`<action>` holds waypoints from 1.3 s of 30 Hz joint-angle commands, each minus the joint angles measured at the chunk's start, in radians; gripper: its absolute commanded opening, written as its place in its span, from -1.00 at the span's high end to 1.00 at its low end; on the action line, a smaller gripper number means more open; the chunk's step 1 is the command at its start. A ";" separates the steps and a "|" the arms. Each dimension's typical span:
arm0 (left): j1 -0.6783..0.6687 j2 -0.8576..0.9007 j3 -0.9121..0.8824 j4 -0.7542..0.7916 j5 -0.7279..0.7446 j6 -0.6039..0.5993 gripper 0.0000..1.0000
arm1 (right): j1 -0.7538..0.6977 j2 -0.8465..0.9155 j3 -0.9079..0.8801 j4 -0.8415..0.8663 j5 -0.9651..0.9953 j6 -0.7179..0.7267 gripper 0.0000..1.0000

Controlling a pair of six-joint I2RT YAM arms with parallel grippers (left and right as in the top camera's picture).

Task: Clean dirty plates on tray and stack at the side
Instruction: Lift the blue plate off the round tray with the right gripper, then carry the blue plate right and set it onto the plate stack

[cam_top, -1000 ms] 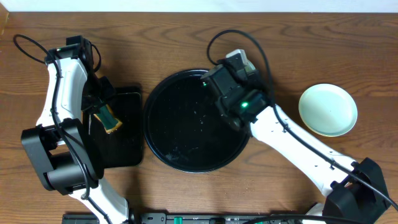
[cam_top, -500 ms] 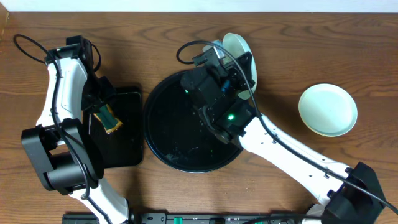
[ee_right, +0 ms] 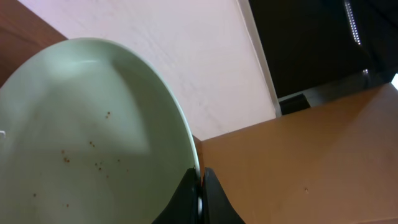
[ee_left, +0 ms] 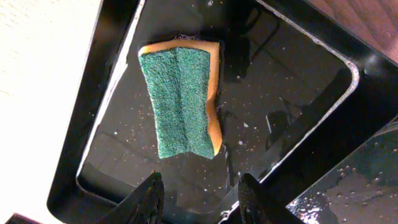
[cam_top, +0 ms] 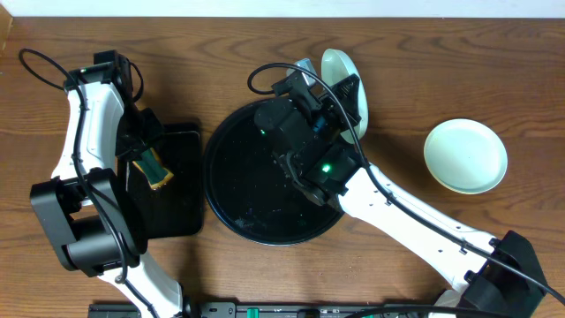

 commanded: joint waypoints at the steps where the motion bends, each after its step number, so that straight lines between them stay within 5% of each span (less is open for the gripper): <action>1: 0.001 -0.006 0.011 -0.003 -0.007 0.006 0.20 | -0.003 -0.021 0.021 -0.049 -0.011 0.119 0.98; 9: 0.001 -0.006 0.011 -0.003 -0.007 0.006 0.20 | -0.040 -0.021 0.021 -0.367 -0.397 0.600 0.98; 19: 0.000 -0.006 0.011 -0.008 -0.007 0.006 0.20 | -0.204 -0.021 0.021 -0.456 -0.985 1.075 0.97; 39: 0.000 -0.006 0.011 -0.002 -0.008 0.006 0.19 | -0.768 -0.053 0.021 -0.635 -1.142 1.036 0.97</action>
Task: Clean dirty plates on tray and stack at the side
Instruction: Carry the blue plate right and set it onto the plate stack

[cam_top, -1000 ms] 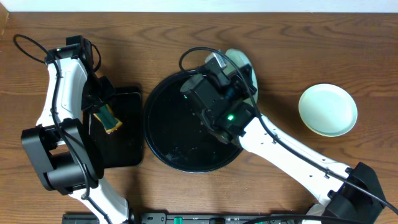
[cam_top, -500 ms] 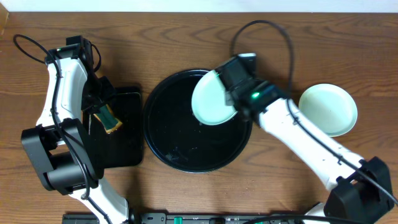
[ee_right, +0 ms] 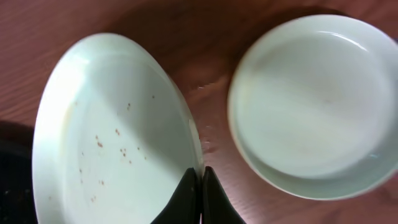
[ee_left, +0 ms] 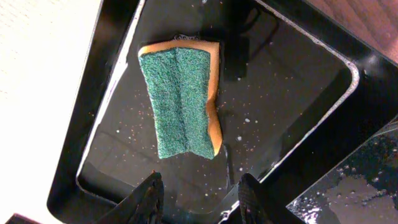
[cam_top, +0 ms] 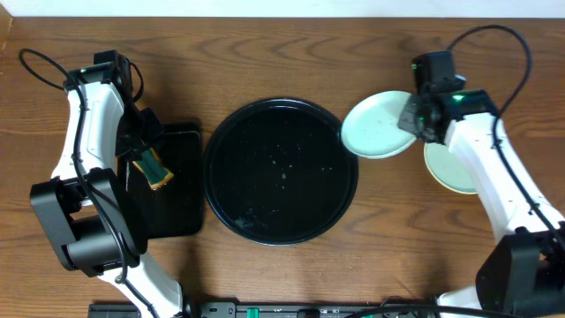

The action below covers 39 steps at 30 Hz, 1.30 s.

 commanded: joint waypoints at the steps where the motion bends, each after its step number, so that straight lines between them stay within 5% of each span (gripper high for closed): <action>1: 0.000 -0.006 0.011 -0.002 -0.008 0.006 0.20 | -0.059 -0.038 0.015 -0.026 -0.016 -0.012 0.97; 18: 0.000 -0.006 0.010 -0.002 -0.008 0.006 0.19 | -0.443 -0.038 0.013 -0.126 -0.056 -0.054 0.97; 33: 0.000 -0.006 0.010 0.000 -0.007 0.006 0.19 | -0.540 -0.037 -0.034 -0.097 -0.132 -0.106 0.98; 34: 0.000 -0.006 0.010 0.000 -0.007 0.006 0.19 | -0.536 -0.037 -0.034 -0.096 -0.156 -0.108 0.73; 35: 0.000 -0.006 0.010 0.000 -0.007 0.006 0.19 | -0.532 -0.037 -0.034 -0.095 -0.177 -0.108 0.19; 36: 0.000 -0.006 0.010 0.000 -0.007 0.006 0.19 | -0.526 -0.037 -0.034 -0.095 -0.198 -0.111 -0.09; 39: 0.000 -0.006 0.010 -0.002 -0.008 0.006 0.19 | -0.494 -0.038 -0.034 -0.086 -0.227 -0.140 -0.40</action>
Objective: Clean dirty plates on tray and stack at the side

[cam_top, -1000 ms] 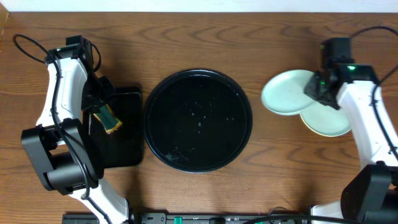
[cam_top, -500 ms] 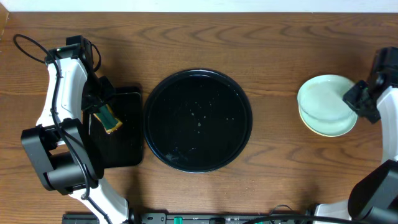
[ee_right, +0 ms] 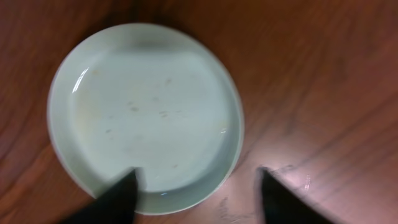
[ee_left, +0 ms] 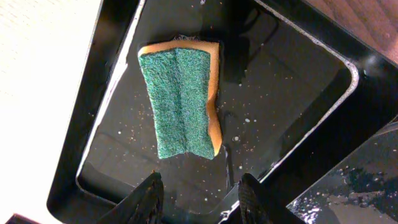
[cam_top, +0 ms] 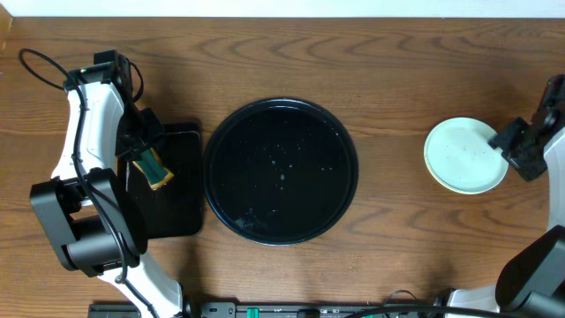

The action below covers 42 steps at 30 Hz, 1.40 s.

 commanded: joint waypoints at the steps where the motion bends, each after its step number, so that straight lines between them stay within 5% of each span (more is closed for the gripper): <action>1: 0.000 -0.006 0.010 -0.003 -0.008 0.006 0.19 | 0.040 -0.024 -0.008 0.014 -0.064 -0.056 -0.40; 9: 0.001 -0.006 0.010 0.027 -0.008 0.045 0.07 | 0.164 -0.035 -0.008 0.183 -0.258 -0.415 -0.43; 15: 0.000 -0.006 0.010 0.127 -0.008 0.138 -0.11 | 0.222 -0.035 -0.008 0.307 -0.328 -0.560 -0.82; 18: 0.000 -0.006 0.010 0.182 0.003 0.188 -0.16 | 0.235 -0.035 -0.008 0.347 -0.338 -0.623 -0.86; 19: 0.000 -0.006 0.010 0.203 0.026 0.230 -0.18 | 0.237 -0.035 -0.008 0.365 -0.338 -0.630 -0.99; 25: 0.001 -0.007 0.010 0.296 0.208 0.446 -0.33 | 0.232 -0.035 -0.008 0.468 -0.333 -0.630 -0.99; 42: 0.001 -0.007 0.010 0.380 0.227 0.447 -0.62 | 0.230 -0.035 -0.008 0.455 -0.334 -0.629 -0.98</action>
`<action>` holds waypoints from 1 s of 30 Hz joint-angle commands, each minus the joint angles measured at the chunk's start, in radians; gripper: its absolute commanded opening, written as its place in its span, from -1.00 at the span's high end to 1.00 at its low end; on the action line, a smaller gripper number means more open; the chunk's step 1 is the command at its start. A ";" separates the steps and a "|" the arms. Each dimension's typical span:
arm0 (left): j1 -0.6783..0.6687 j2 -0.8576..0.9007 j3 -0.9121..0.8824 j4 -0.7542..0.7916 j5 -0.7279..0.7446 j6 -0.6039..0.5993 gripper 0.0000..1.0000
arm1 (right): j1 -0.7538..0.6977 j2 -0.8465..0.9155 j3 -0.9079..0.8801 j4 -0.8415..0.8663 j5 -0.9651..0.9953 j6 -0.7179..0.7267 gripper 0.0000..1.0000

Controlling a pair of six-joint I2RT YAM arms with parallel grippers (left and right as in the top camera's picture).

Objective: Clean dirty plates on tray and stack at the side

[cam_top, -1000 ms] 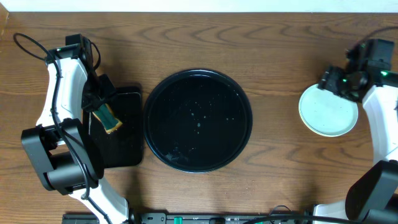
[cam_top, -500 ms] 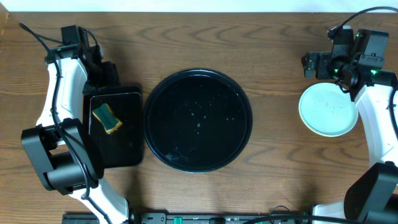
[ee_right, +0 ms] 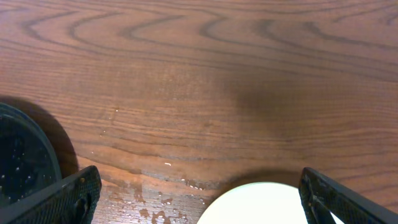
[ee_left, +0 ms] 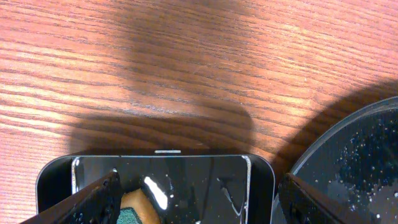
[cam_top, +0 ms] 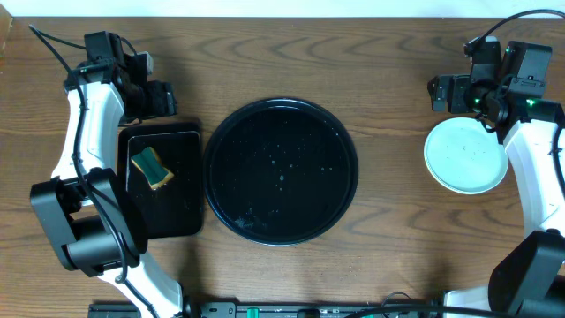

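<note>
The round black tray (cam_top: 281, 170) holds only water drops; its rim shows in the left wrist view (ee_left: 354, 162) and the right wrist view (ee_right: 25, 165). Pale green plates (cam_top: 465, 155) sit stacked on the wood at the right, their top edge (ee_right: 267, 202) showing below my right gripper (ee_right: 202, 205). That gripper (cam_top: 450, 95) stands wide open and empty, behind and left of the stack. My left gripper (cam_top: 163, 99) is wide open and empty over the far edge of the black basin (cam_top: 168, 208), as the left wrist view shows (ee_left: 199, 205).
A green and orange sponge (cam_top: 151, 166) lies in the wet rectangular basin (ee_left: 155, 154), left of the tray; a corner of it (ee_left: 140, 205) peeks up in the left wrist view. Water spots mark the wood between the tray and the plates.
My left gripper was low over the sponge and now sits at the basin's far edge, opened wider. My right gripper has moved from the stack's right side to its back left.
My right gripper held a speckled plate tilted at the tray's back edge. Later it held that plate beside the plate on the right. Then the plate lay on that one, released. My left gripper stayed open over the sponge until now.
</note>
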 commanded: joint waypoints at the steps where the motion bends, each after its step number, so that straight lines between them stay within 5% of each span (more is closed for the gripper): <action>1: 0.001 -0.007 0.010 -0.001 0.013 0.021 -0.62 | 0.005 -0.024 -0.002 -0.002 -0.011 -0.014 -0.99; 30: 0.001 -0.006 0.010 -0.001 0.013 0.021 -0.79 | 0.006 -0.024 -0.002 -0.016 -0.016 -0.014 -0.99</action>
